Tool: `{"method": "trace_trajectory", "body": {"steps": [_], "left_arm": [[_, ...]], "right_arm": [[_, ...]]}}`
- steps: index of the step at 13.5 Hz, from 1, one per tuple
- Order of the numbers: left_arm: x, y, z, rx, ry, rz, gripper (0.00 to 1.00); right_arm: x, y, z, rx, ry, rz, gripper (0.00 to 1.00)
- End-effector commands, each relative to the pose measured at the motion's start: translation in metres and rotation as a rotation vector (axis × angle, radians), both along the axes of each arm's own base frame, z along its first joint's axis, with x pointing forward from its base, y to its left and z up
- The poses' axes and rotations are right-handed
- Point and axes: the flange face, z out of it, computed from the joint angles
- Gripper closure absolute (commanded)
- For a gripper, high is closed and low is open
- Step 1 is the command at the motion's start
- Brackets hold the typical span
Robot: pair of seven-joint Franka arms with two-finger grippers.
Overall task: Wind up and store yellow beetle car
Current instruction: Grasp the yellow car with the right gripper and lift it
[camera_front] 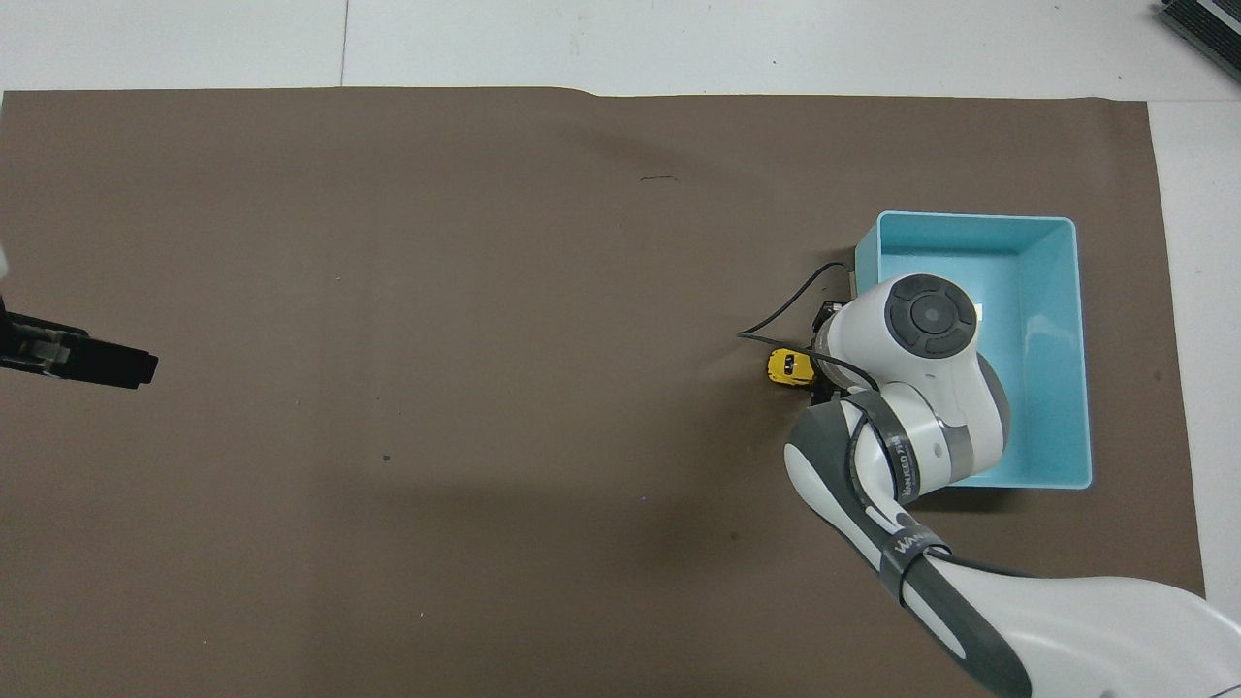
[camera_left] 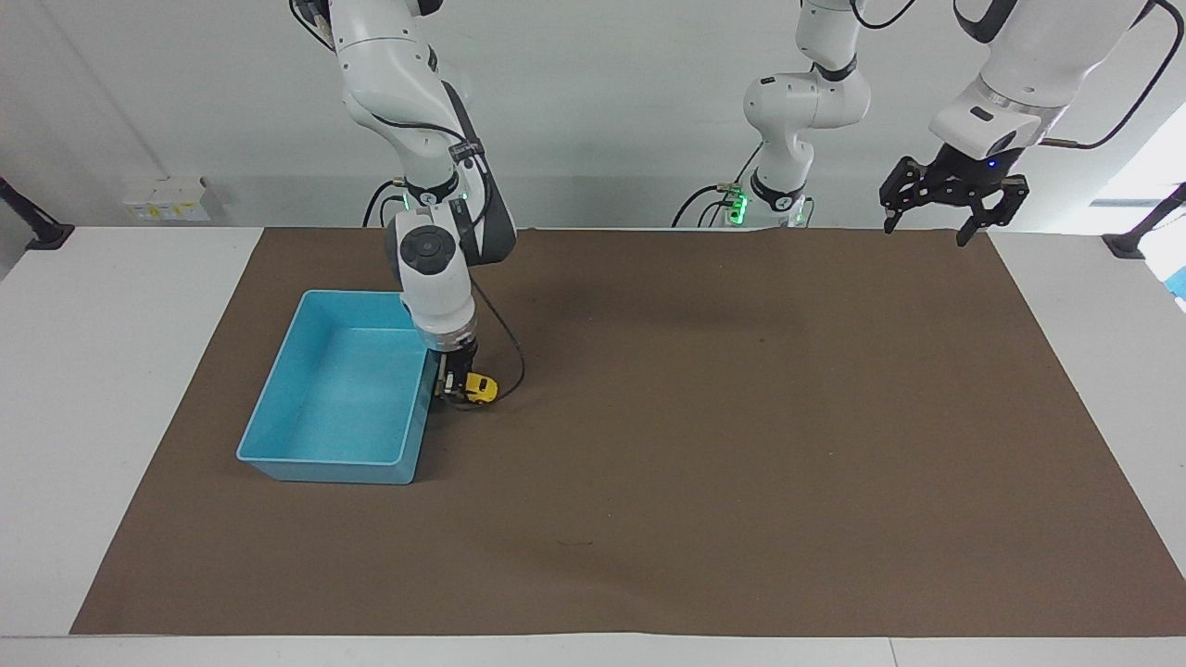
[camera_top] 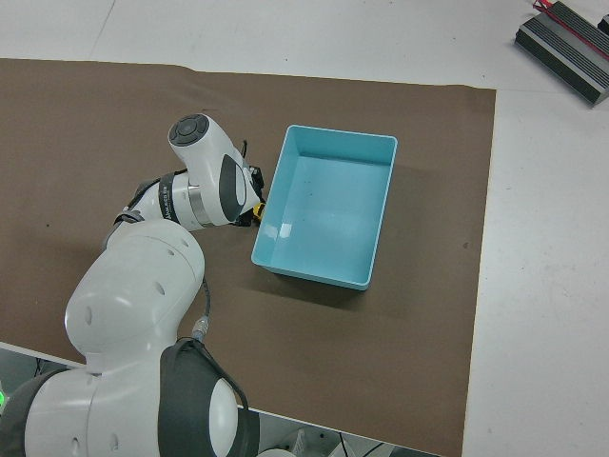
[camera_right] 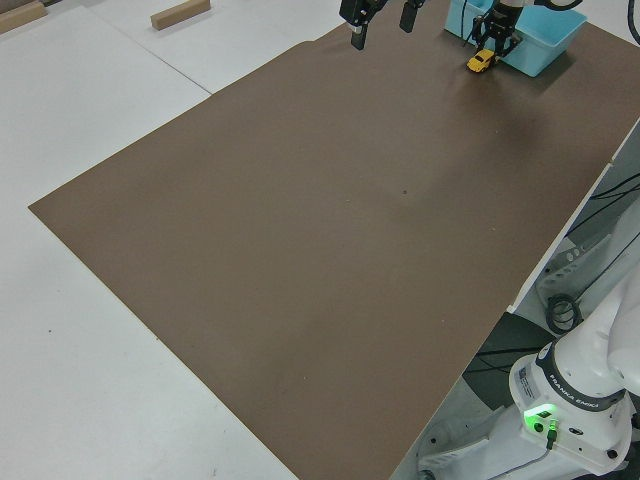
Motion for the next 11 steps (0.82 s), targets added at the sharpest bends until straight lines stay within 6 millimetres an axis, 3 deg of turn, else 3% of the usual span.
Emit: {"method": "trace_trajectory", "body": {"steps": [1,5,11], "left_arm": [[0.0,-0.002,0.0,0.017,0.01,-0.015,0.0],[-0.001,0.001,-0.002,0.006,0.01,0.0,0.0],[0.006,0.0,-0.008,-0.05,-0.016,0.129,0.0]], "right_arm": [[0.009,0.019,0.034,-0.026,-0.005,-0.004,1.0],[0.014,0.035,0.077,-0.024,0.0,0.066,1.0],[0.008,0.024,0.133,-0.015,-0.057,0.315,1.0]]}}
